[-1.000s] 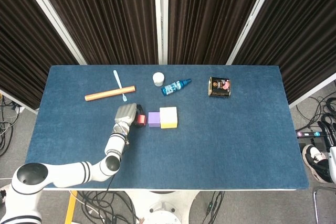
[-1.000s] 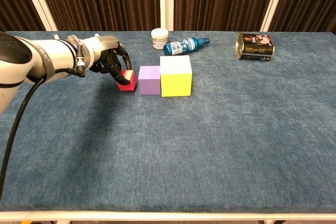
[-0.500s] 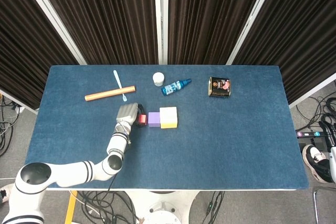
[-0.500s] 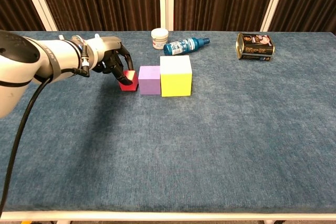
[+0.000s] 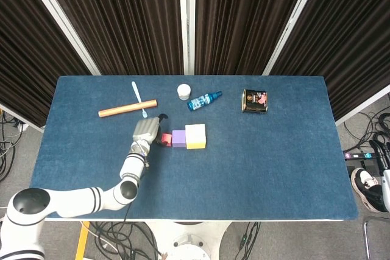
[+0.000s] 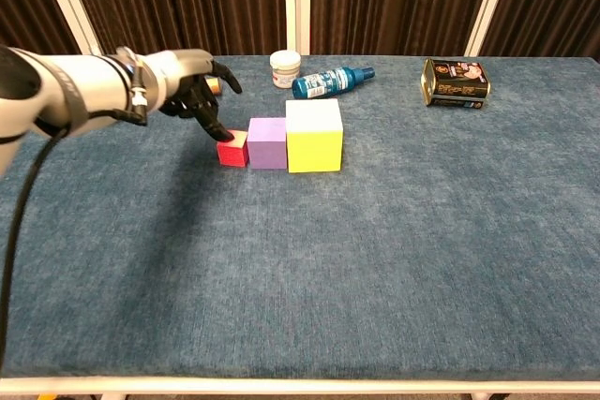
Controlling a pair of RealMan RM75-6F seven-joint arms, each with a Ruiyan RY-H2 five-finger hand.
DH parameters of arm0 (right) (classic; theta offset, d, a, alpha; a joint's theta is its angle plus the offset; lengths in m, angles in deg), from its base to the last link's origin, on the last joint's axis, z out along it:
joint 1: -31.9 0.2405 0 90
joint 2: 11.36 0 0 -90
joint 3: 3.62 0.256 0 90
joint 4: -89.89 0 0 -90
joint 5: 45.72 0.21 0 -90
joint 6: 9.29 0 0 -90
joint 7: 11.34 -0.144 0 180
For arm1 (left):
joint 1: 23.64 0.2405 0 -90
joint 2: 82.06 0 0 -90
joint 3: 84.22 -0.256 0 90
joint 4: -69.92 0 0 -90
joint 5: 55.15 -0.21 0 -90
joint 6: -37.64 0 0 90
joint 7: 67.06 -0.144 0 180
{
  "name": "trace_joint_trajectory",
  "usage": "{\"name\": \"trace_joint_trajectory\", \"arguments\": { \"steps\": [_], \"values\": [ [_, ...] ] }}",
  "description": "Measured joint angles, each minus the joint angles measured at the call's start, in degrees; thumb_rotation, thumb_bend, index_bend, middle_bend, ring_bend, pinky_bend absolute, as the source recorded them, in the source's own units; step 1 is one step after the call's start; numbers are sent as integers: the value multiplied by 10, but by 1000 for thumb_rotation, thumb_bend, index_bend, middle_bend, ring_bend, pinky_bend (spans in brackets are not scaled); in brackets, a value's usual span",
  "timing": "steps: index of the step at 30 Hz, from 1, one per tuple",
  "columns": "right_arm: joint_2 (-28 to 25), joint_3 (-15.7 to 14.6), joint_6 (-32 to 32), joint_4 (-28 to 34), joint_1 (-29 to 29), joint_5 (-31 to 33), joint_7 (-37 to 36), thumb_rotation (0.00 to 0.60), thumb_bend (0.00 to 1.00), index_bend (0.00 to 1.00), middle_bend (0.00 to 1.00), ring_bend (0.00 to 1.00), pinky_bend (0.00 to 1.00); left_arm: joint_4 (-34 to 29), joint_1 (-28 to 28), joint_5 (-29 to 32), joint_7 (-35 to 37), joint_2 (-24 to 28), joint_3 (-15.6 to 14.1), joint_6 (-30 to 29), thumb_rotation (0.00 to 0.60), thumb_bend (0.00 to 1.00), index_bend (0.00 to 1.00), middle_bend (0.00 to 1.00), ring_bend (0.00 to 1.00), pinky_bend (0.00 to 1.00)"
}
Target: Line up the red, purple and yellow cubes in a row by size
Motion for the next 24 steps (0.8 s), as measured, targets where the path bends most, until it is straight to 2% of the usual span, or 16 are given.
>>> {"name": "trace_joint_trajectory", "arguments": {
  "steps": [5,9,18,24],
  "values": [
    [3,0,-2,-1,4,-4,1,600,148,0,86,28,151,-13,17,-63,2,24,-29,-9,600,213,239,823,870,973],
    [3,0,-1,3,5,-8,4,600,148,0,86,29,150,13,22,-101,-1,20,-56,-13,600,152,239,822,869,968],
    [-4,0,2,14,0,0,15,600,149,0,81,28,151,134,22,-152,23,-44,-59,-1,600,95,239,822,869,968],
    [-5,1,-3,19,2,5,22,600,148,0,81,28,151,182,20,-178,44,-76,-49,24,600,92,239,822,869,967]
  ]
}}
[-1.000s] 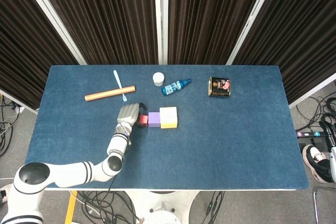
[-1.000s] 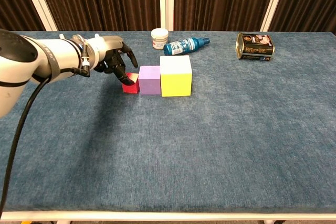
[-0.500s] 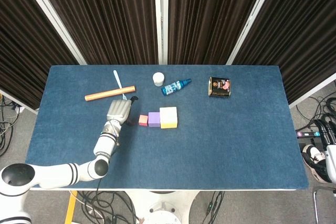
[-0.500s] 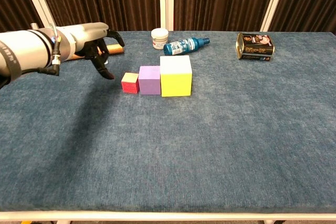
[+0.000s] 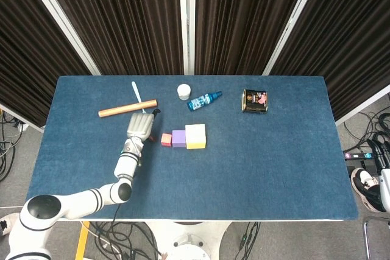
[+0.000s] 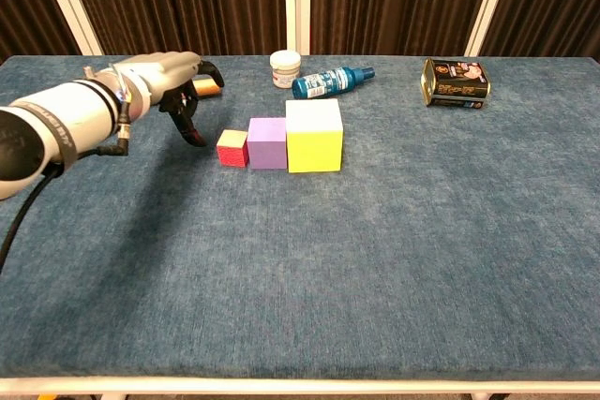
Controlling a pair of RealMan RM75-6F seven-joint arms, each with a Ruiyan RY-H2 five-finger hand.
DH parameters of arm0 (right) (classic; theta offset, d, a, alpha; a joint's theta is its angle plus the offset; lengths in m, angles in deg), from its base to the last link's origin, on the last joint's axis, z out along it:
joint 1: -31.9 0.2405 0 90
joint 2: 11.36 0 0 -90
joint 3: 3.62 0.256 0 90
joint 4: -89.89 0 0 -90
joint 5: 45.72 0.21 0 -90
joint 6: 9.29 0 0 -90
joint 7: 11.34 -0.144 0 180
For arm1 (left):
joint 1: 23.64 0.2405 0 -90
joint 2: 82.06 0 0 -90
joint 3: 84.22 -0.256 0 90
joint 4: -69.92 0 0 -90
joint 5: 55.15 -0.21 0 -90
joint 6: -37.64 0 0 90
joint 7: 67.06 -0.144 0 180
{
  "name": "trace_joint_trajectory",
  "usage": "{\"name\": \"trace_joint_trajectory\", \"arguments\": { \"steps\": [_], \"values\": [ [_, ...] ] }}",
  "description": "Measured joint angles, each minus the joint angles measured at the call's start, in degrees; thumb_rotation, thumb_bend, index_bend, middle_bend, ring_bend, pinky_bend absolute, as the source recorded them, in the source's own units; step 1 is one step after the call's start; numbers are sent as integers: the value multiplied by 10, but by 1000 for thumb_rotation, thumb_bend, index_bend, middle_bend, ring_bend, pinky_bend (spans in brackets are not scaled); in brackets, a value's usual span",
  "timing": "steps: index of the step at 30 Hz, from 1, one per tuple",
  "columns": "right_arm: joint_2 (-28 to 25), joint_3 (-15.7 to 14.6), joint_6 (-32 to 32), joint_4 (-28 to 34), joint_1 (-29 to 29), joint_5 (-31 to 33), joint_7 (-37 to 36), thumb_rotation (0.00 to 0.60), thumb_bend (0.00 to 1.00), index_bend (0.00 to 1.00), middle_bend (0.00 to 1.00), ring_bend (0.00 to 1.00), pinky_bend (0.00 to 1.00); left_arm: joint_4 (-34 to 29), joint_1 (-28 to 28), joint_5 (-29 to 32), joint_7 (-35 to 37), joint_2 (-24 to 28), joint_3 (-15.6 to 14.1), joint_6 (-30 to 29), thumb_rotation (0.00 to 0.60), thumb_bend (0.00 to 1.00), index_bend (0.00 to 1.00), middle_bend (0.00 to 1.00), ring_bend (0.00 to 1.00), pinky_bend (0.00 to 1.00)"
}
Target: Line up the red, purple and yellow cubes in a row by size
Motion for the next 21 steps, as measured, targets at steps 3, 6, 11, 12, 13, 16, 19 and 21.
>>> {"name": "trace_joint_trajectory", "arguments": {
  "steps": [3,6,11,12,13,16,19,21],
  "values": [
    [0,1,-2,1,1,1,3,600,148,0,81,28,151,6,0,-5,8,-8,9,9,600,91,238,822,869,967],
    [-1,1,-4,2,2,3,4,600,148,0,80,28,151,8,0,-6,11,-12,15,14,600,91,238,822,869,966],
    [-2,1,-4,3,1,5,4,600,148,0,80,29,151,7,0,-8,11,-18,22,18,600,90,239,822,869,966],
    [-2,1,-4,2,1,5,4,600,148,0,80,29,151,6,0,-6,10,-19,24,19,600,90,238,822,869,966],
    [-2,1,-3,2,1,5,3,600,148,0,80,28,150,6,0,-5,10,-20,25,20,600,90,239,822,869,966],
    [-2,1,-3,1,0,5,2,600,148,0,80,28,151,4,0,-7,9,-22,30,19,600,90,239,822,869,965],
    [-2,1,-3,1,0,5,2,600,148,0,80,28,151,5,-2,-9,9,-24,33,19,600,90,239,822,869,964],
    [-3,1,-3,1,-1,6,2,600,148,0,80,29,151,7,-3,-9,8,-25,36,22,600,90,239,821,868,963]
  ]
}}
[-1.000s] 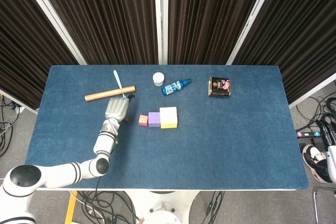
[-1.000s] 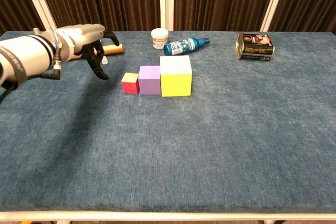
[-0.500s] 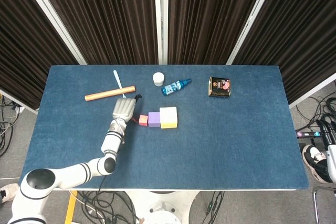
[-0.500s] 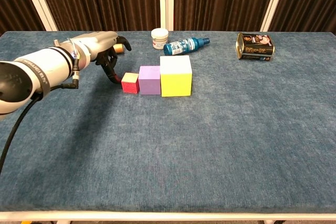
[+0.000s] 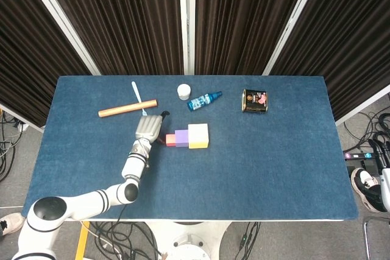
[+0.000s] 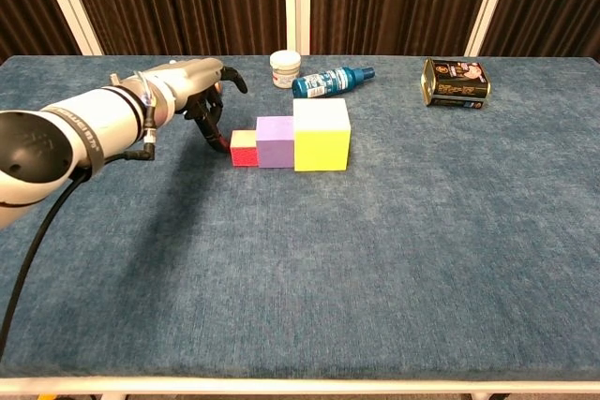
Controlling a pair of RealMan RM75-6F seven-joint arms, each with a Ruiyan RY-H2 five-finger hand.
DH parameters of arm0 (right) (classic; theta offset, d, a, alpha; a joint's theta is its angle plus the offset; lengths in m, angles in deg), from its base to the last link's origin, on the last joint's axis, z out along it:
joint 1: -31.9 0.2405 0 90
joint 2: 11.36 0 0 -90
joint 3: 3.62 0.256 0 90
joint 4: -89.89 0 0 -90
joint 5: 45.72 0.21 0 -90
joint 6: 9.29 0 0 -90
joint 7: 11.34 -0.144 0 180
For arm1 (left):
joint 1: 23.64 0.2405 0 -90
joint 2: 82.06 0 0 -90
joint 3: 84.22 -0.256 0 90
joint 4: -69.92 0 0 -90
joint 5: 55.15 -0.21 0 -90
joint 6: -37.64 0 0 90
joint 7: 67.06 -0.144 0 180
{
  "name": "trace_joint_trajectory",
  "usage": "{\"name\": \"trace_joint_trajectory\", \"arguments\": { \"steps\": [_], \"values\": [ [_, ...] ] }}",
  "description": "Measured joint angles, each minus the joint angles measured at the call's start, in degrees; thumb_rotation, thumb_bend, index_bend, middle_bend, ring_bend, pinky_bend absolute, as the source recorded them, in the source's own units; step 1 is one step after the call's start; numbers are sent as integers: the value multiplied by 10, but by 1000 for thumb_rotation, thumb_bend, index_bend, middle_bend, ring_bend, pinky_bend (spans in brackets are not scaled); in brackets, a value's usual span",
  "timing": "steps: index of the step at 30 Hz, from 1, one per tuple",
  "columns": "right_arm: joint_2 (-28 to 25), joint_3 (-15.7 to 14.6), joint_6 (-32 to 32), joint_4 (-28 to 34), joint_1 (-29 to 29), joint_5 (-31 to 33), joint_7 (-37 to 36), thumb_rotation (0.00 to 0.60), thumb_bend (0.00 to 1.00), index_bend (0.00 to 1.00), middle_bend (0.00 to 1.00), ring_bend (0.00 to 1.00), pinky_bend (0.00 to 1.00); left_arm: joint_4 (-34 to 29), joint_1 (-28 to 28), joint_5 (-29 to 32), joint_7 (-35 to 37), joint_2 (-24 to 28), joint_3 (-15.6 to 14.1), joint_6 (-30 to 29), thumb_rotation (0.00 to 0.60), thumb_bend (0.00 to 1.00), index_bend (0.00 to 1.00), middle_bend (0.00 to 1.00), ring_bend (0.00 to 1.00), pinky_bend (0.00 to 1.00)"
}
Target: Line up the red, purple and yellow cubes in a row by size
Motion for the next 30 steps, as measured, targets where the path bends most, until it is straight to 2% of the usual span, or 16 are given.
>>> {"name": "trace_joint_trajectory", "arguments": {
  "steps": [11,17,19,25,27,30],
  "values": [
    [-1,1,1,0,-1,2,-2,600,148,0,80,28,151,-2,0,8,-8,0,8,2,600,86,207,791,844,954],
    [1,1,-1,-4,1,1,-8,600,148,0,80,28,151,-64,23,10,-14,40,6,-27,600,78,173,627,651,923],
    [2,1,-3,-7,2,1,-12,600,148,0,80,29,151,-99,39,0,-10,65,5,-52,600,78,173,568,575,861],
    [4,-3,-32,-17,9,5,-34,600,159,0,78,28,151,-189,119,-89,51,160,-8,-160,600,78,193,442,396,517],
    [6,-5,-42,-22,12,5,-45,600,166,0,69,24,152,-213,155,-134,84,201,-23,-191,600,79,207,390,332,405],
    [13,-8,-53,-32,20,-1,-67,600,176,0,43,4,133,-244,206,-199,124,264,-55,-221,600,79,207,318,257,293]
  ]
}}
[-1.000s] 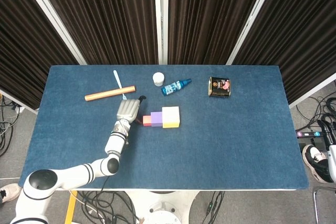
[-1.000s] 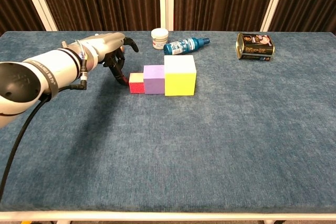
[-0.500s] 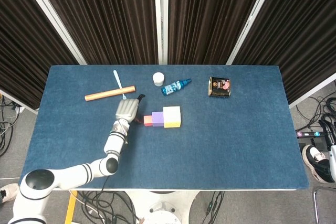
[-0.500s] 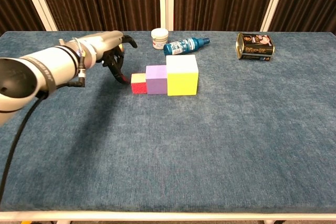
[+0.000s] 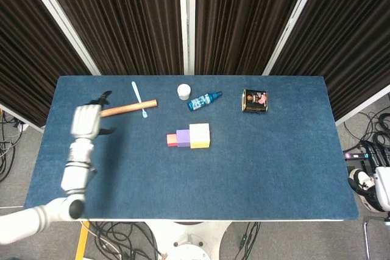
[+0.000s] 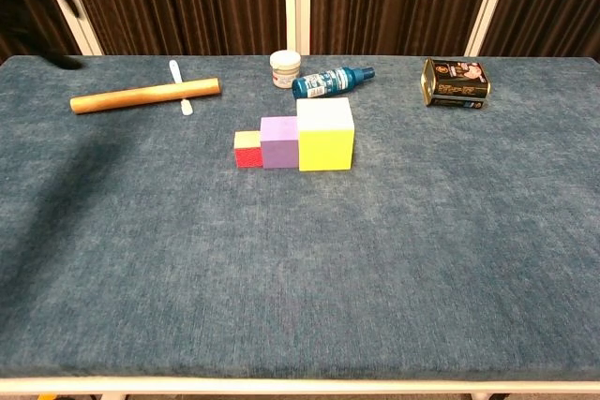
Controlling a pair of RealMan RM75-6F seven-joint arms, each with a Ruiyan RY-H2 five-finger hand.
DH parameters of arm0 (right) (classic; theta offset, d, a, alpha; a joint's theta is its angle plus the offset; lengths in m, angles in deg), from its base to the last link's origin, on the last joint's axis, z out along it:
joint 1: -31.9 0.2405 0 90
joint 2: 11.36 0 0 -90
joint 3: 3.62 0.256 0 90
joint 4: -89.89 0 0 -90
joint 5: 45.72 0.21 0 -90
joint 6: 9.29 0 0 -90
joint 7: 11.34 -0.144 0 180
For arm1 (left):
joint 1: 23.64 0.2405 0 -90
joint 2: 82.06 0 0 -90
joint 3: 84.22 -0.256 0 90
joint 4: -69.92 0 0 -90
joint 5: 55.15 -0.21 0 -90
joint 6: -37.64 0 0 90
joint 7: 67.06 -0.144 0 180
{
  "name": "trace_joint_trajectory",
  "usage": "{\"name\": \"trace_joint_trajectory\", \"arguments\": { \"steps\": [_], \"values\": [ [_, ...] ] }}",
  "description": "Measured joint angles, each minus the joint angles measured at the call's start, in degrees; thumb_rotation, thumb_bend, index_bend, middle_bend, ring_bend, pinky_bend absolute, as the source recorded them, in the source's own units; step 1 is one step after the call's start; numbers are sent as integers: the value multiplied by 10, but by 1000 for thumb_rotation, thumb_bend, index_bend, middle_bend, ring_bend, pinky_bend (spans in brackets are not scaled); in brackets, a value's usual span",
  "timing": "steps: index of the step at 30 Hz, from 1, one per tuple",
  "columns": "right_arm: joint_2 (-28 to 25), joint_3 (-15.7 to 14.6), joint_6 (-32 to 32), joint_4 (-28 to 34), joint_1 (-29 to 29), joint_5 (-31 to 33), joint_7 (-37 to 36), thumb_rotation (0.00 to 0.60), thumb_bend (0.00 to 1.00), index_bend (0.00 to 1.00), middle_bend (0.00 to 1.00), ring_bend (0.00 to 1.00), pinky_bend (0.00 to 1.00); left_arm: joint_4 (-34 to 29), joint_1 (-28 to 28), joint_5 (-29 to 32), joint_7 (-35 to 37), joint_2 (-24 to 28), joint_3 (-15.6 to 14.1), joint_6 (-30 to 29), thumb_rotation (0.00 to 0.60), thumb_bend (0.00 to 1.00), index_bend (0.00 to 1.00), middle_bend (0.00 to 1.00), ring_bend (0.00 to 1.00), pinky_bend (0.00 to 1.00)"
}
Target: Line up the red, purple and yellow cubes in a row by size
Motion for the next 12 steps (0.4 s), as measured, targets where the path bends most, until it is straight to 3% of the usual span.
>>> {"name": "trace_joint_trajectory", "arguments": {
  "steps": [6,12],
  "values": [
    [16,-5,4,-16,9,-26,-16,600,186,0,8,0,65,-48,106,-92,38,100,-75,-85,600,79,207,279,223,266],
    [19,-10,22,2,8,-45,-5,600,187,0,8,0,64,-88,182,-126,33,128,-123,-149,600,80,207,277,223,266]
  ]
}}
